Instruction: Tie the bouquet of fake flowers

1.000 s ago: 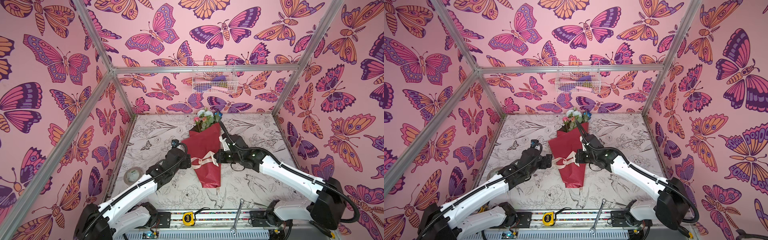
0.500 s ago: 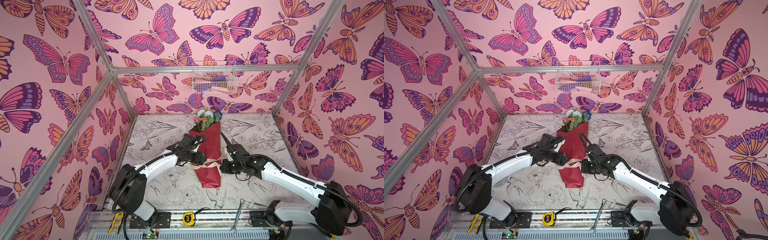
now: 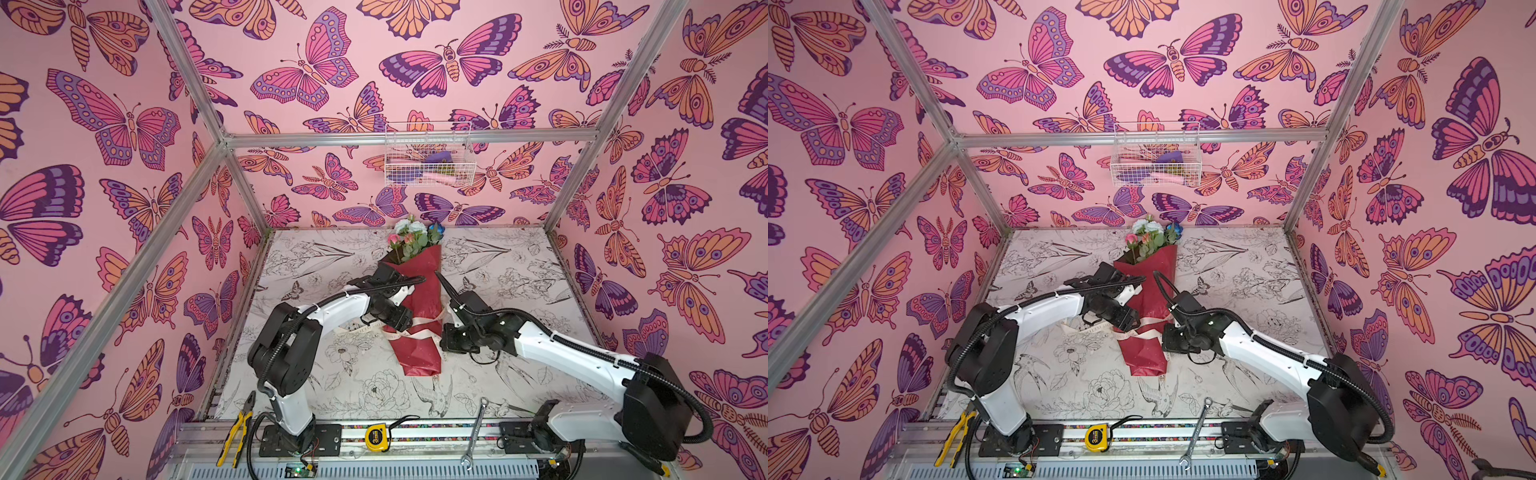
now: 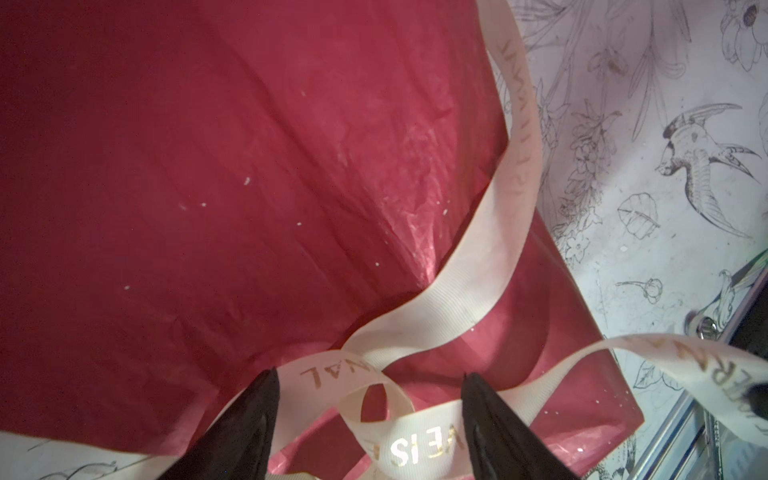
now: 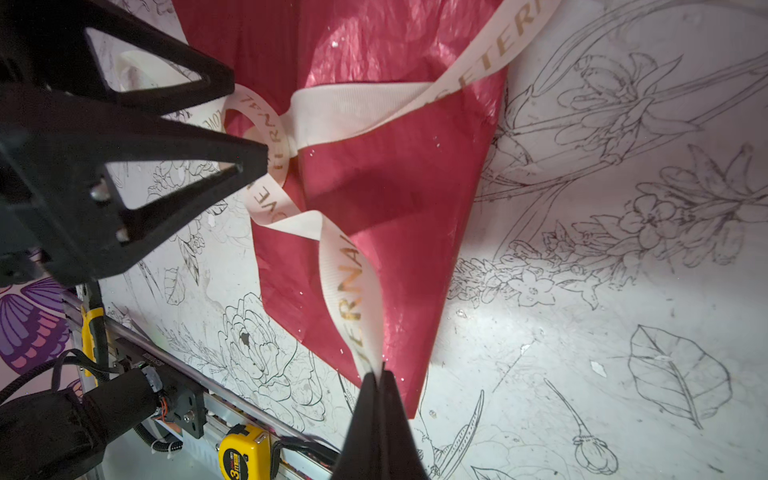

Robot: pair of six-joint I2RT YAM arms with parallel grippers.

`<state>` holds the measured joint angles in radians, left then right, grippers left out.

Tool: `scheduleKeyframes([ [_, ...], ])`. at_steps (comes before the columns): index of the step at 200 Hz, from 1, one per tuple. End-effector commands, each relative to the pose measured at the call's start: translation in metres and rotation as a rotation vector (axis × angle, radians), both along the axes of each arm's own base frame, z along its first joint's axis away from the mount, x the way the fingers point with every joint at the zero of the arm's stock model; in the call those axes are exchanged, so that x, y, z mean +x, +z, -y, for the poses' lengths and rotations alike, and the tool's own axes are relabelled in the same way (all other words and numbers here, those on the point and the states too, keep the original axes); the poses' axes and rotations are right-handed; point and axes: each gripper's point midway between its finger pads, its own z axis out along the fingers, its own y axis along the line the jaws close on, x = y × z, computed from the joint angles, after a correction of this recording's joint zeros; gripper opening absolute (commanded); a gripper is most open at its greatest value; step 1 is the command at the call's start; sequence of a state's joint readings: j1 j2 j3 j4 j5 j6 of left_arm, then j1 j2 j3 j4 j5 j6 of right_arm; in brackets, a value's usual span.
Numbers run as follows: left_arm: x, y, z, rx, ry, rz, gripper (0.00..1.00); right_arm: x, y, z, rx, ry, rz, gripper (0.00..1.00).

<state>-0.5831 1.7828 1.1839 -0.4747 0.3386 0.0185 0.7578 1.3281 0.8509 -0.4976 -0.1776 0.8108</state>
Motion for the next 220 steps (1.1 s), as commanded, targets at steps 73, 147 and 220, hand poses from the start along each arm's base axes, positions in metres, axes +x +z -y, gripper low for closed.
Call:
scheduleKeyframes([
  [73,-0.005,-0.022,0.012,-0.015,-0.082,-0.084,0.70,-0.004,-0.017,0.001,-0.029,-0.010,-0.043,0.00],
  [147,-0.008,-0.029,0.016,-0.028,-0.062,-0.129,0.30,0.010,-0.016,-0.010,0.008,-0.041,-0.006,0.00],
  [220,-0.001,-0.003,0.018,-0.063,-0.044,-0.070,0.00,0.032,-0.010,-0.010,0.037,-0.108,0.060,0.00],
])
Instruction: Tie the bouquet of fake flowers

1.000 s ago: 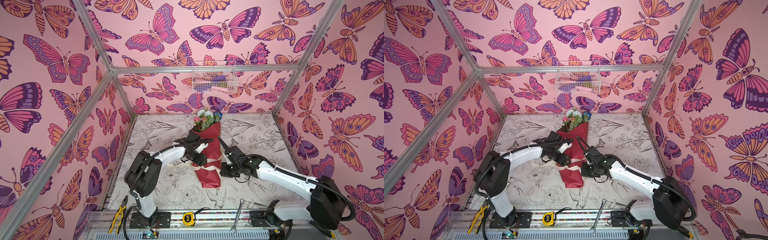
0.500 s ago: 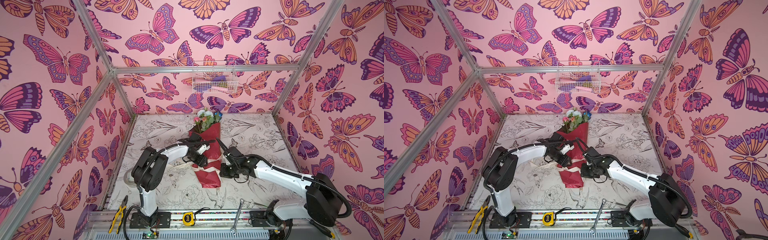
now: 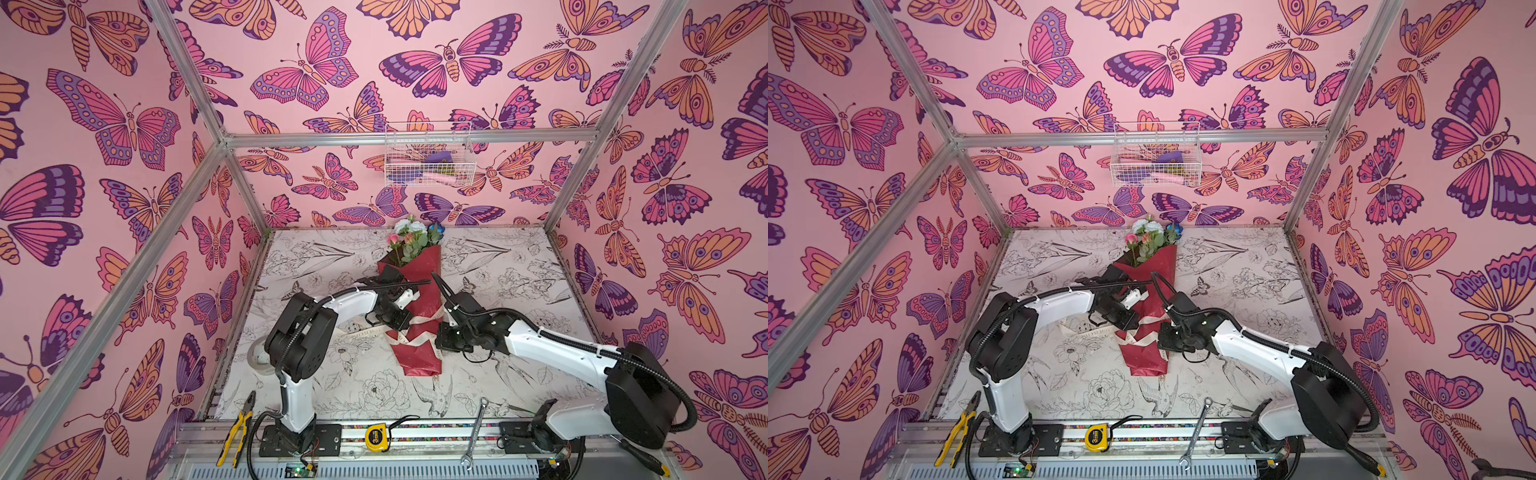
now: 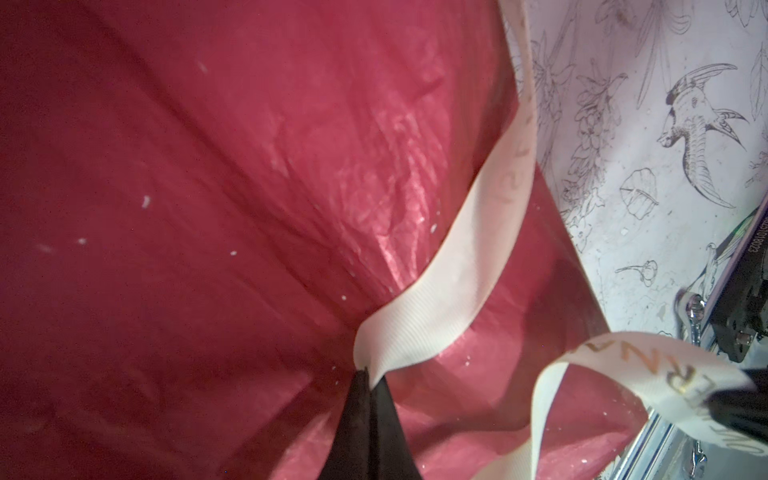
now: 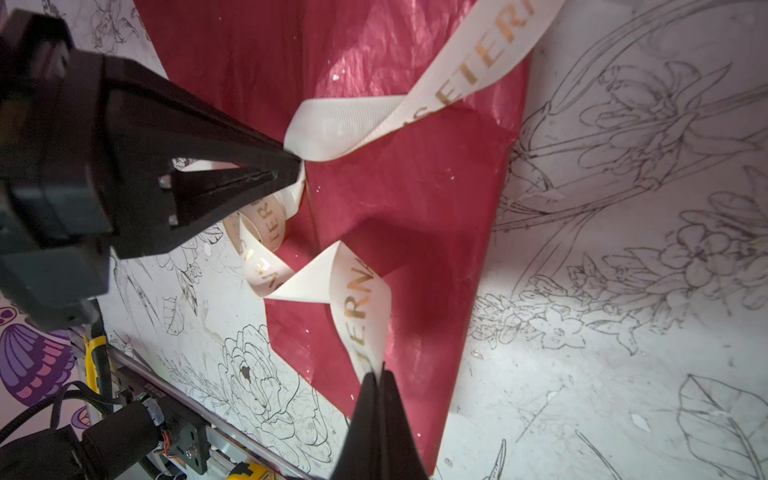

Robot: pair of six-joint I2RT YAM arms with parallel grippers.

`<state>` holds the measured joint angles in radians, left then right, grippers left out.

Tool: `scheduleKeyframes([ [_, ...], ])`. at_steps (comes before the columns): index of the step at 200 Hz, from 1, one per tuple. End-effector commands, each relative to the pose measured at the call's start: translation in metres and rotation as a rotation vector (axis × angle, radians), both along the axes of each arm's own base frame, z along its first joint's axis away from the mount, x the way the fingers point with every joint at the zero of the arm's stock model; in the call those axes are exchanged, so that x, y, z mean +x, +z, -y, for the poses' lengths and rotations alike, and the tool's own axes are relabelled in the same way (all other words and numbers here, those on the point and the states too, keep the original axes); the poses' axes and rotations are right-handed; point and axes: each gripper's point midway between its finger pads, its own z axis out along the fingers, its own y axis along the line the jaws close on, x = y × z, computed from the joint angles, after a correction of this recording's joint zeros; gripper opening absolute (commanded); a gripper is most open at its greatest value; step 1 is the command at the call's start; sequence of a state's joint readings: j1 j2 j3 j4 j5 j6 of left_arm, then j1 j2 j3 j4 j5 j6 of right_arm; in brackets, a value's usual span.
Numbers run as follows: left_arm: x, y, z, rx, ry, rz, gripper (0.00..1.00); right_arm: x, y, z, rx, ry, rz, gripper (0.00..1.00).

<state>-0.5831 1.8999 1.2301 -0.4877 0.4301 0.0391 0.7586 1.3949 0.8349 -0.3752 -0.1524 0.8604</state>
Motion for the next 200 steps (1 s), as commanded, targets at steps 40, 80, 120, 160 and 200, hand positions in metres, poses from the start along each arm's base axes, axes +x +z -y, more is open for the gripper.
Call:
scheduleKeyframes([
  [40,0.011,0.044,0.007,-0.077,0.035,0.083,0.00,0.025,0.004,0.001,0.048,-0.095,0.067,0.00],
  [80,0.010,0.063,0.012,-0.136,0.043,0.109,0.00,0.039,0.007,-0.012,0.114,-0.100,0.128,0.00],
  [120,0.011,0.075,0.017,-0.175,0.050,0.115,0.00,0.068,0.008,-0.024,0.133,-0.115,0.244,0.00],
  [160,0.013,0.093,0.021,-0.217,0.054,0.142,0.00,0.100,0.017,-0.029,0.139,-0.159,0.395,0.00],
  [200,0.015,0.109,0.025,-0.261,0.052,0.165,0.00,0.125,0.029,-0.038,0.159,-0.179,0.517,0.00],
])
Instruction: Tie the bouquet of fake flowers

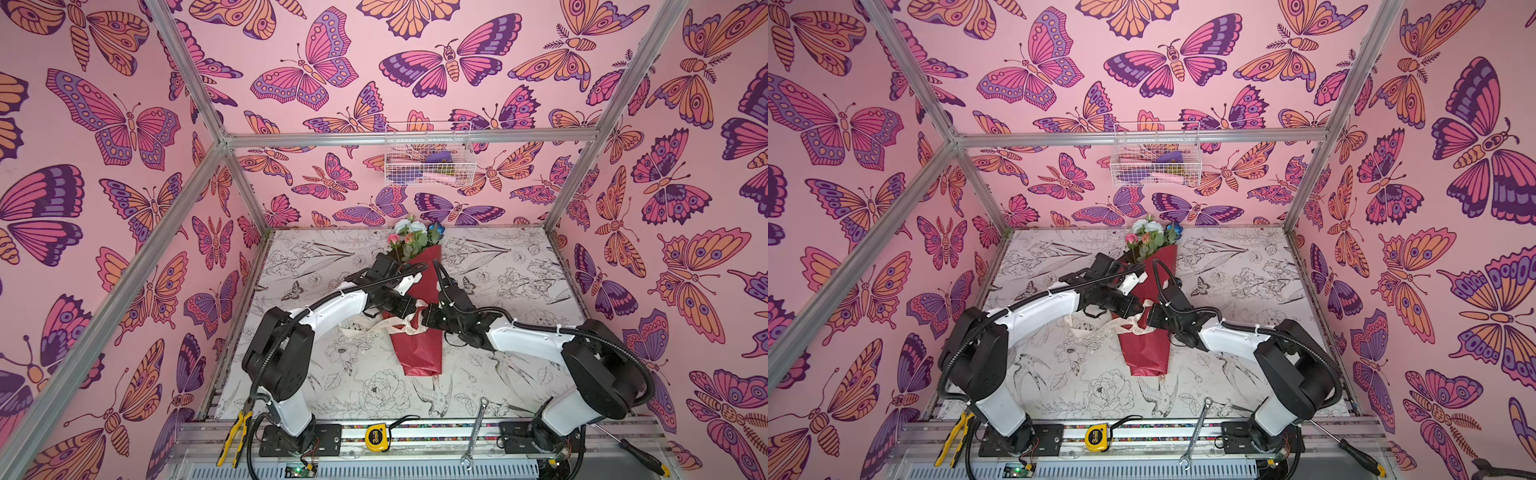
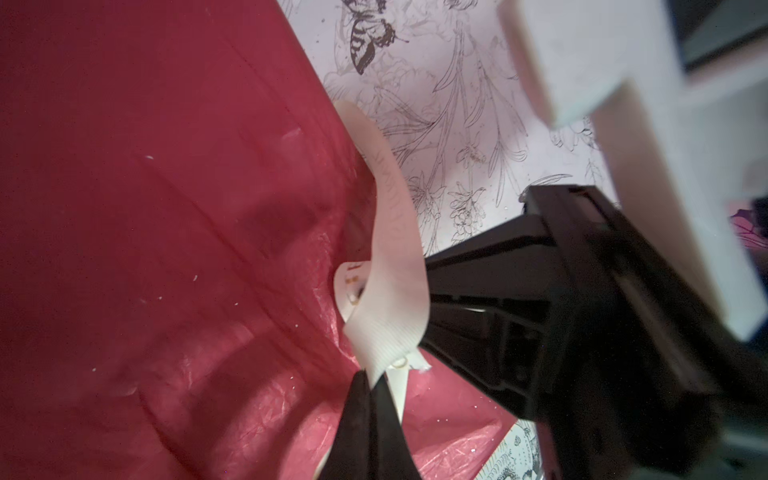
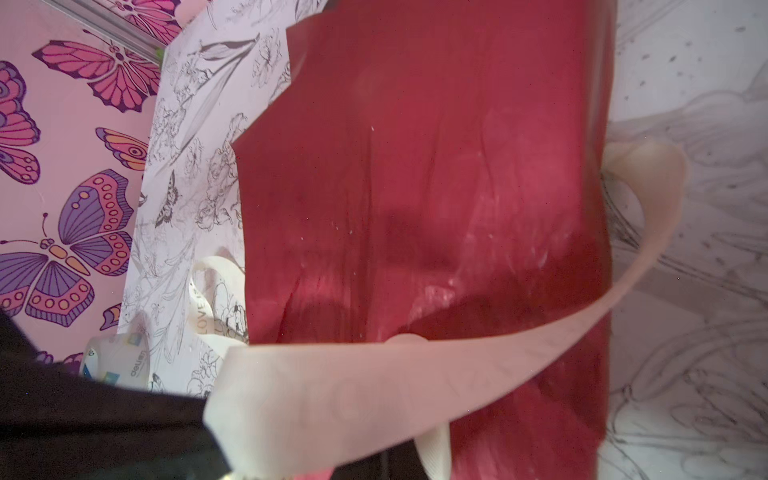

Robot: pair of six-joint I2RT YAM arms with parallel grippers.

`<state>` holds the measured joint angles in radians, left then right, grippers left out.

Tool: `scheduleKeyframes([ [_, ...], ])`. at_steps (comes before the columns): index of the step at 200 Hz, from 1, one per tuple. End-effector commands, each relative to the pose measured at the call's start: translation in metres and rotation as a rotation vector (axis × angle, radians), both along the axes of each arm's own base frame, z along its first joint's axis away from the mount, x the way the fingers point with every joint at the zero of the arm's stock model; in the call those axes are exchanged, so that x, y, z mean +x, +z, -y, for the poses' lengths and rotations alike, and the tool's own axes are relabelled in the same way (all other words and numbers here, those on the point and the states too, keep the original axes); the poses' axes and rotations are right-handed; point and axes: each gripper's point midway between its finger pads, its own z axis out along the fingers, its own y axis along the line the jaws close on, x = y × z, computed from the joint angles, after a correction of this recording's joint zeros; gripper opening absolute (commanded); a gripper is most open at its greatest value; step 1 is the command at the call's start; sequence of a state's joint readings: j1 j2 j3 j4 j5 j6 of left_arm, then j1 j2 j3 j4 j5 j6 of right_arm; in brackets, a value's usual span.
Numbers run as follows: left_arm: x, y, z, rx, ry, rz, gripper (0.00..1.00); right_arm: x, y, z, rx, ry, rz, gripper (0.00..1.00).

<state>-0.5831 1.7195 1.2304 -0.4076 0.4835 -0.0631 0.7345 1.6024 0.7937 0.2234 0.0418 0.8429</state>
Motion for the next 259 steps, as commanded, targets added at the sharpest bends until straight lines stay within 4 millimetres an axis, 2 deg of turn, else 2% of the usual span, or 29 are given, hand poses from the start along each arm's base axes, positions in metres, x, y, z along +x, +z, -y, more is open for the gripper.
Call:
scheduleKeyframes([
  [1,0.002,0.025,0.007,-0.068,-0.008,0.037,0.00,0.029,0.027,-0.006,0.035,-0.042,0.157,0.00],
  [35,0.004,0.026,0.009,-0.076,-0.004,0.041,0.00,0.041,0.043,-0.018,0.097,-0.033,0.266,0.00],
  [68,0.008,0.031,0.011,-0.093,0.003,0.058,0.00,0.042,0.058,-0.023,0.173,-0.014,0.369,0.00],
  [83,0.008,0.032,0.012,-0.103,0.003,0.060,0.00,0.041,0.051,-0.024,0.169,-0.005,0.373,0.00],
  [102,0.007,0.026,0.014,-0.107,0.002,0.045,0.00,0.038,0.022,-0.022,0.121,-0.006,0.302,0.00],
  [118,0.006,0.016,0.014,-0.103,0.003,0.021,0.00,0.031,0.001,-0.019,0.113,-0.004,0.246,0.12],
  [138,0.001,0.008,0.016,-0.103,0.000,-0.005,0.00,0.020,-0.011,-0.013,0.130,-0.012,0.205,0.23],
  [181,-0.006,0.000,0.018,-0.103,-0.010,-0.023,0.00,-0.003,-0.003,-0.002,0.094,-0.004,0.179,0.34],
  [204,-0.009,-0.003,0.020,-0.107,-0.013,-0.031,0.00,-0.011,-0.008,0.011,0.039,-0.028,0.150,0.40],
  [208,-0.008,-0.003,0.020,-0.108,-0.011,-0.031,0.00,-0.011,0.003,0.013,0.053,-0.033,0.167,0.40],
  [245,-0.007,-0.002,0.022,-0.114,-0.006,-0.029,0.00,-0.021,0.013,0.021,0.052,-0.037,0.155,0.40],
  [259,-0.007,-0.002,0.023,-0.113,-0.008,-0.028,0.00,-0.026,0.015,0.025,0.048,-0.039,0.135,0.37],
])
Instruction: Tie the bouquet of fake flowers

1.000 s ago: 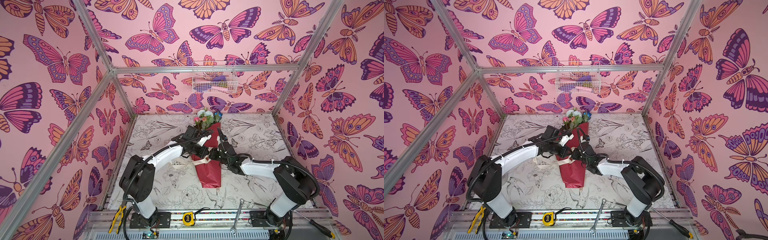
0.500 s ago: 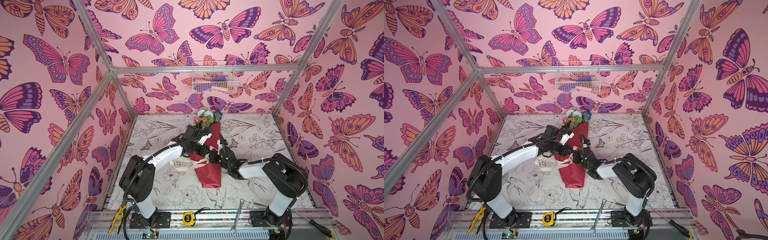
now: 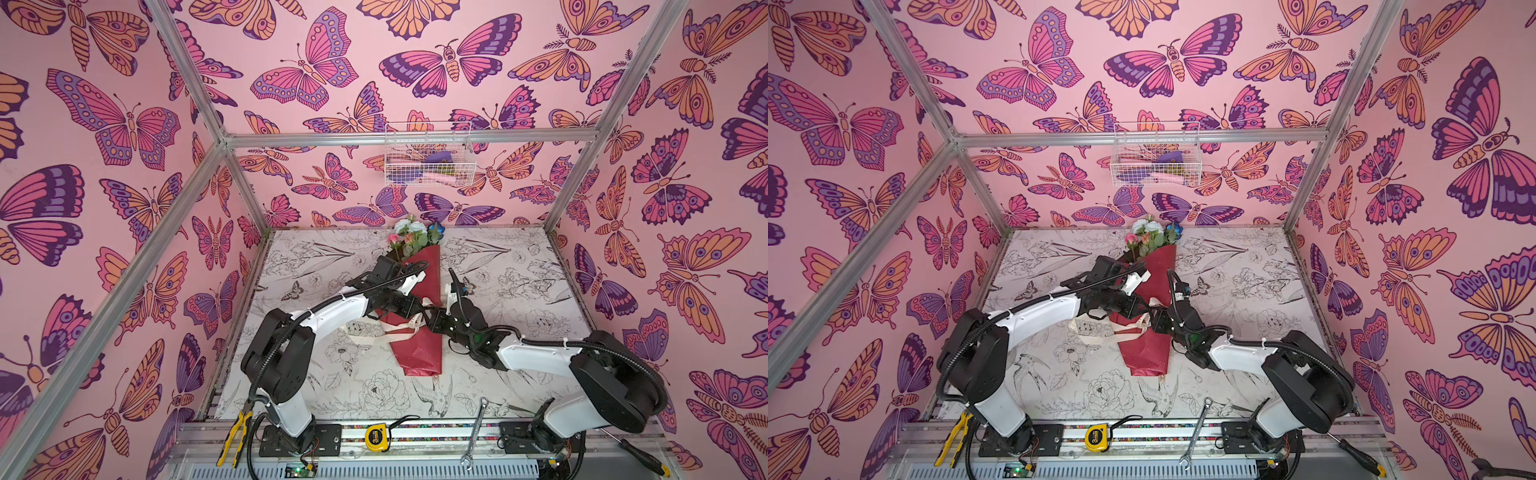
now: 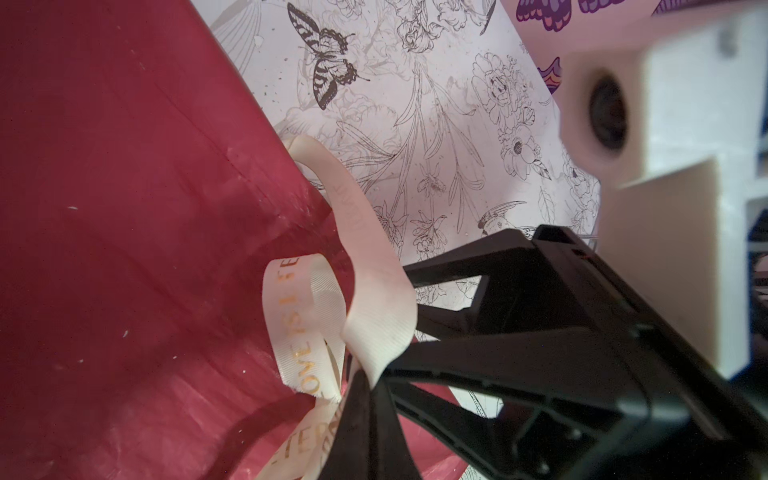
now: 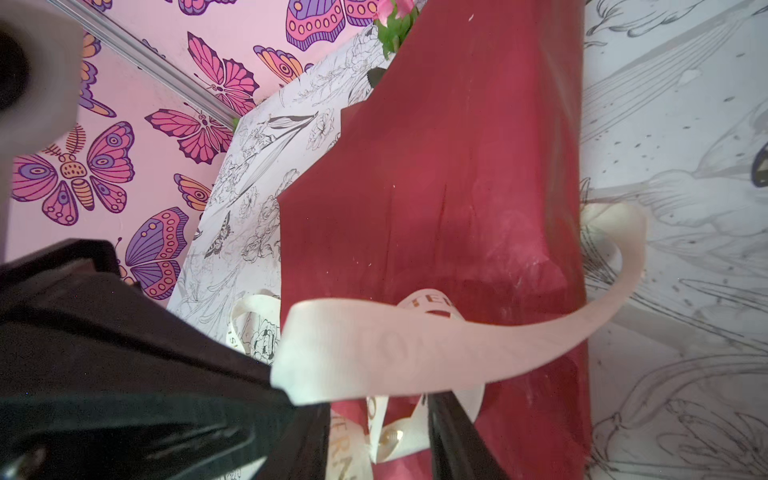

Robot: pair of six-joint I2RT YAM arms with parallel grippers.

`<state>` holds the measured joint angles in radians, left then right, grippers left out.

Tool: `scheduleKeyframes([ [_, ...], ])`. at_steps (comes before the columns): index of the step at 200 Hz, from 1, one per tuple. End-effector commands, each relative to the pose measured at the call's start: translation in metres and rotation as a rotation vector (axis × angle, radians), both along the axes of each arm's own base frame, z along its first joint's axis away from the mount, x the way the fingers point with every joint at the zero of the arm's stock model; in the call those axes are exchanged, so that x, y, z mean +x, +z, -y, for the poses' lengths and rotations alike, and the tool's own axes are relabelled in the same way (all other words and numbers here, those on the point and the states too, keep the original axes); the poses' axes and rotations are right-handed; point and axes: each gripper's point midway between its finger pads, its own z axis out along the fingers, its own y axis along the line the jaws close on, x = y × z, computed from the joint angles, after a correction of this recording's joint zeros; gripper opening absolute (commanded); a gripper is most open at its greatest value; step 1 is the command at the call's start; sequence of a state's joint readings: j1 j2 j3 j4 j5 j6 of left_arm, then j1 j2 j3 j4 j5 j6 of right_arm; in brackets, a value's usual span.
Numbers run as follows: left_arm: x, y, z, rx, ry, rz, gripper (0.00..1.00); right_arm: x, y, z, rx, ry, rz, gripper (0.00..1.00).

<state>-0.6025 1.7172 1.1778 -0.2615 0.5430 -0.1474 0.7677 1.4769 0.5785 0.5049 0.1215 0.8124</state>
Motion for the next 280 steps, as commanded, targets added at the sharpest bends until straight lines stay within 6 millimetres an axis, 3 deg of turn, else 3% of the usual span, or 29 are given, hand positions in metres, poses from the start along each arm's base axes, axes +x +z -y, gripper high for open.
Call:
scheduleKeyframes([
  [1,-0.004,-0.007,0.003,-0.007,-0.012,-0.021,0.00,-0.010,-0.006,0.012,-0.029,-0.024,-0.053,0.36],
  [35,-0.004,-0.009,0.003,-0.004,-0.014,-0.020,0.00,-0.022,-0.012,0.031,-0.036,-0.096,-0.135,0.25],
  [58,-0.004,-0.009,0.004,-0.006,-0.016,-0.022,0.00,-0.026,-0.020,0.036,-0.019,-0.127,-0.177,0.25],
  [126,-0.004,-0.007,0.005,-0.010,-0.017,-0.022,0.00,-0.020,-0.047,-0.006,0.067,-0.013,-0.247,0.17],
  [131,-0.005,-0.007,0.005,-0.010,-0.019,-0.024,0.00,-0.018,-0.042,-0.011,0.083,-0.003,-0.237,0.17],
  [138,-0.004,-0.008,0.005,-0.009,-0.018,-0.023,0.00,-0.016,-0.052,-0.015,0.072,0.003,-0.252,0.17],
  [185,-0.008,-0.010,0.006,-0.007,-0.026,-0.029,0.00,0.014,-0.035,-0.041,0.095,0.047,-0.183,0.16],
  [232,-0.009,-0.014,0.004,0.002,-0.022,-0.034,0.00,0.040,-0.029,-0.037,0.093,0.021,-0.133,0.15],
  [252,-0.009,-0.020,0.003,0.011,-0.021,-0.046,0.00,0.040,-0.026,-0.034,0.102,0.027,-0.129,0.15],
  [280,-0.009,-0.030,0.002,0.029,-0.016,-0.060,0.00,0.024,-0.024,-0.022,0.091,0.026,-0.152,0.15],
])
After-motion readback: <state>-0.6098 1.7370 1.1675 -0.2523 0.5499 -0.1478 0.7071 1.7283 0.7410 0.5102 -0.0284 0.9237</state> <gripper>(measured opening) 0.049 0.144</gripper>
